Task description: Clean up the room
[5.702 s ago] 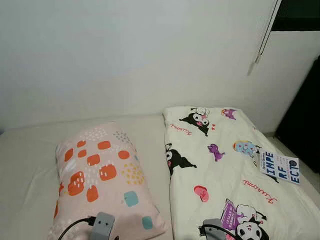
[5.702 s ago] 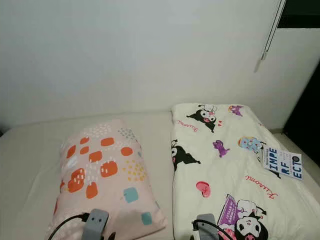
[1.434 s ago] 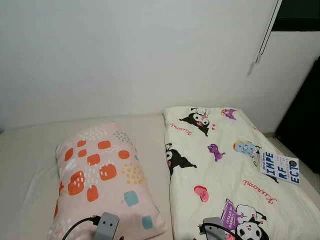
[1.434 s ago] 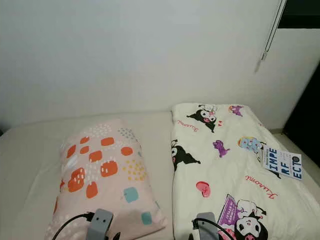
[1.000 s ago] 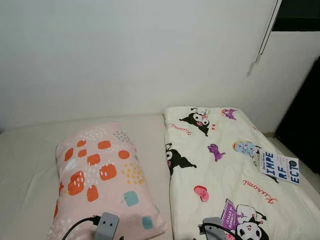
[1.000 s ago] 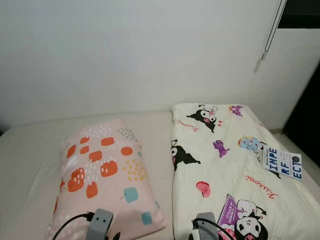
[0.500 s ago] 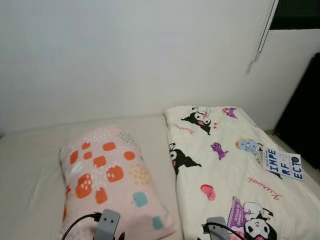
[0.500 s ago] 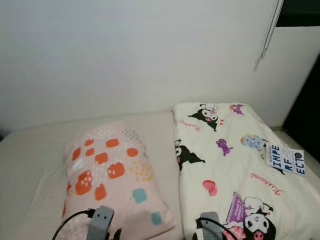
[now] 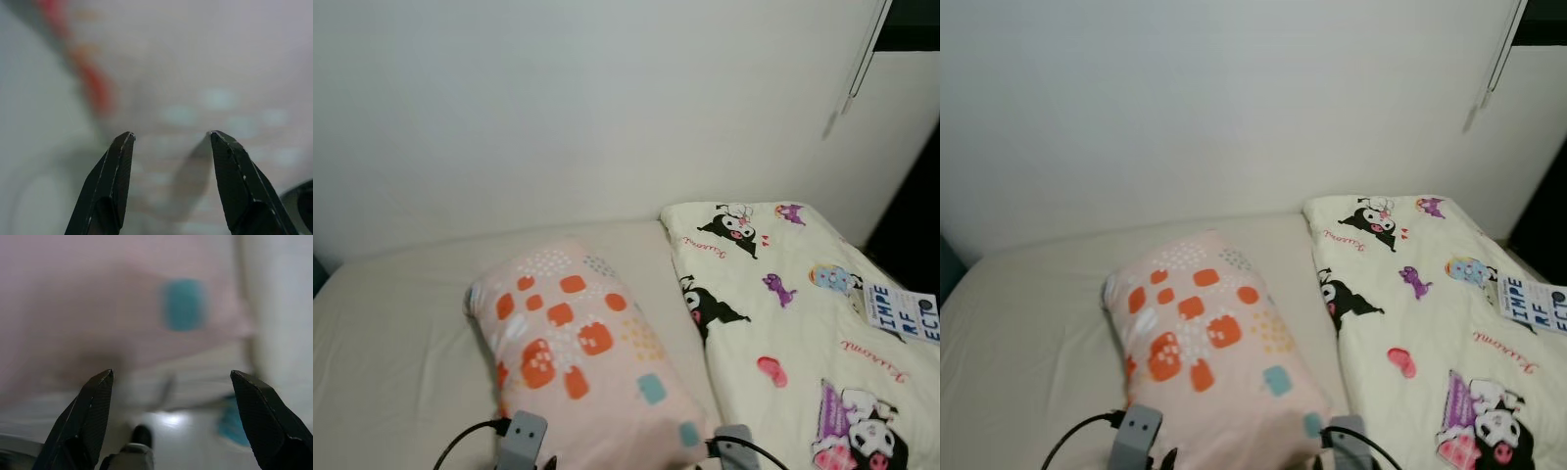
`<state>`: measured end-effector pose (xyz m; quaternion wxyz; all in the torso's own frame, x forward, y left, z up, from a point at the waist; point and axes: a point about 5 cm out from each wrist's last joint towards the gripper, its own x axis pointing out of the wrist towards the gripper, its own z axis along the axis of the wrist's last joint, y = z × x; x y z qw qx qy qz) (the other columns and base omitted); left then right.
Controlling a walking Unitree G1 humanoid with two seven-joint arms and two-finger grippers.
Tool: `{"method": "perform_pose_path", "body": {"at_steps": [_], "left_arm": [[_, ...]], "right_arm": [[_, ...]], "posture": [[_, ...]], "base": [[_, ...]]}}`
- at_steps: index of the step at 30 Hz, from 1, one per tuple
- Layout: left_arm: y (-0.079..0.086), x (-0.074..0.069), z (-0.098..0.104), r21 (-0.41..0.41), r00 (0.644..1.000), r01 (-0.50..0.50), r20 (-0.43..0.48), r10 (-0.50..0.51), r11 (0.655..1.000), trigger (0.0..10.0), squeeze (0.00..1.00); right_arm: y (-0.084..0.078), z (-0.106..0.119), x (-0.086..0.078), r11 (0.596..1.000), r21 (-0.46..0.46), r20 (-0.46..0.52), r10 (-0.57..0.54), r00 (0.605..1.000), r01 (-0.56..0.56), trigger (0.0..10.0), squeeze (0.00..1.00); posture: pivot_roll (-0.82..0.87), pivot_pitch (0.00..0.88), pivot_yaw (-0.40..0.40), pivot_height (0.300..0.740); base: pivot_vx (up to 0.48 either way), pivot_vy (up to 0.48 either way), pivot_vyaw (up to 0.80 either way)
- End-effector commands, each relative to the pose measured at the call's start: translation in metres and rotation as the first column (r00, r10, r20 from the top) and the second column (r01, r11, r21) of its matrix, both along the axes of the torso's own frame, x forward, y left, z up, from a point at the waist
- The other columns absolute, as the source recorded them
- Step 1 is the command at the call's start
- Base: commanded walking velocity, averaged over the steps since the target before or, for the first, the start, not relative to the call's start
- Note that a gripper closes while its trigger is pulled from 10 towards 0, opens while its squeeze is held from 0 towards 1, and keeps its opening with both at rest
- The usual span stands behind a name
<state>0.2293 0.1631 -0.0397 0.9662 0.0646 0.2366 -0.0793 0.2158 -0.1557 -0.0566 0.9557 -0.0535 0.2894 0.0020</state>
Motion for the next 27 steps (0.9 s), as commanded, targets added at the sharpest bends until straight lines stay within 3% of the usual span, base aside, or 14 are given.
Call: {"method": "perform_pose_path", "body": {"at_steps": [1,4,19,27], "left_arm": [[-0.0008,-0.0049,-0.004,-0.01,1.0,-0.007,-0.022,0.007,1.0,10.0,0.0],[-0.0012,-0.0049,-0.0033,-0.008,1.0,0.009,-0.016,-0.01,1.0,10.0,0.0],[-0.0004,-0.006,-0.0031,0.01,1.0,0.017,-0.011,-0.017,1.0,10.0,0.0],[-0.0025,-0.0064,-0.0031,-0.004,1.0,0.017,-0.012,-0.018,1.0,10.0,0.0]], "right_arm": [[-0.0079,-0.0018,-0.0034,1.0,-0.019,-0.011,-0.01,1.0,0.01,10.0,0.0],[-0.0072,-0.0018,-0.0035,1.0,-0.018,-0.01,-0.01,1.0,0.01,10.0,0.0],[-0.006,-0.0028,-0.0052,1.0,-0.016,-0.012,-0.012,1.0,0.012,10.0,0.0],[-0.0065,-0.0037,-0.0067,1.0,-0.016,-0.018,-0.012,1.0,0.011,10.0,0.0]], "posture": [[0.04,0.084,-0.01,0.74],[0.04,0.085,-0.009,0.74],[0.05,0.087,-0.003,0.74],[0.05,0.089,-0.005,0.74]], "base": [[0.0,0.42,0.0],[0.0,0.14,0.0],[0.0,-0.456,0.0],[0.0,0.0,0.0]]}}
